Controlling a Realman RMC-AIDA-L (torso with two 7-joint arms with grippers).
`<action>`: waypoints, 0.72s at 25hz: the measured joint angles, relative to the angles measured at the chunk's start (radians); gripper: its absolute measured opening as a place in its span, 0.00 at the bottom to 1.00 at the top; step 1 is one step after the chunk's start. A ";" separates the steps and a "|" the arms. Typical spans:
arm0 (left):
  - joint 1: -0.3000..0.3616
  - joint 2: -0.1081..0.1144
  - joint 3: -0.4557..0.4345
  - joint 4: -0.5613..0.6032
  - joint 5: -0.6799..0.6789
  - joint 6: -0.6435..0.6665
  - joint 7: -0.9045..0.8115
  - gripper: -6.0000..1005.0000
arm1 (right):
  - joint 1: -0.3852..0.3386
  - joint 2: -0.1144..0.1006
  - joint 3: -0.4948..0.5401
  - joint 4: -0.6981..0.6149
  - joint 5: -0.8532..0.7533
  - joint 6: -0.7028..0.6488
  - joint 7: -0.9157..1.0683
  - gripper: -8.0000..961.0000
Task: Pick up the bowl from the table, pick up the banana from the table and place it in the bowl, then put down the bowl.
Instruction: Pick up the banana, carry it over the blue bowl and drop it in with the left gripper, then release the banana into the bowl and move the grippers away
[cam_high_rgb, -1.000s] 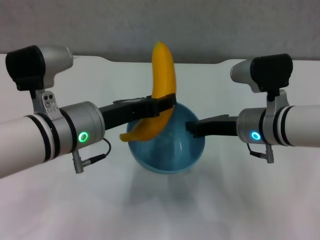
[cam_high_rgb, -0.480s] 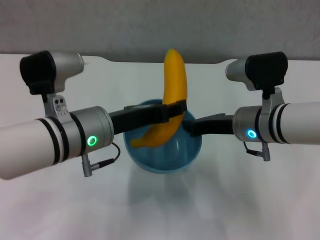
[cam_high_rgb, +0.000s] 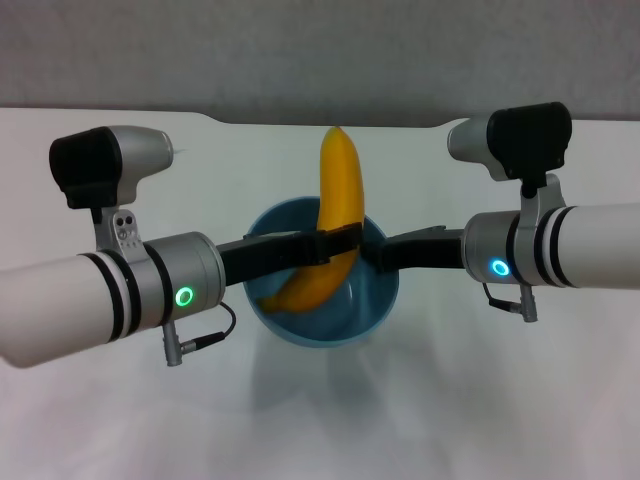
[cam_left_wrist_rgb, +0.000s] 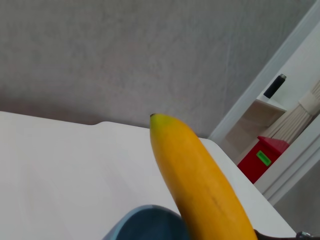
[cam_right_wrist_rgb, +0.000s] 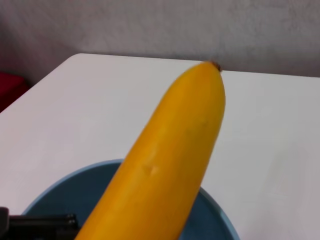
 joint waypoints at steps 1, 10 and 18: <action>0.000 -0.001 0.000 0.000 -0.009 0.000 0.010 0.58 | 0.000 0.000 0.000 -0.003 0.000 0.000 -0.001 0.04; 0.000 0.001 -0.008 0.002 -0.019 -0.004 0.033 0.68 | -0.001 -0.001 0.008 -0.036 0.000 0.007 0.002 0.04; 0.037 0.006 -0.089 -0.005 -0.008 -0.011 0.071 0.81 | 0.006 -0.008 0.024 -0.087 -0.002 0.020 0.014 0.04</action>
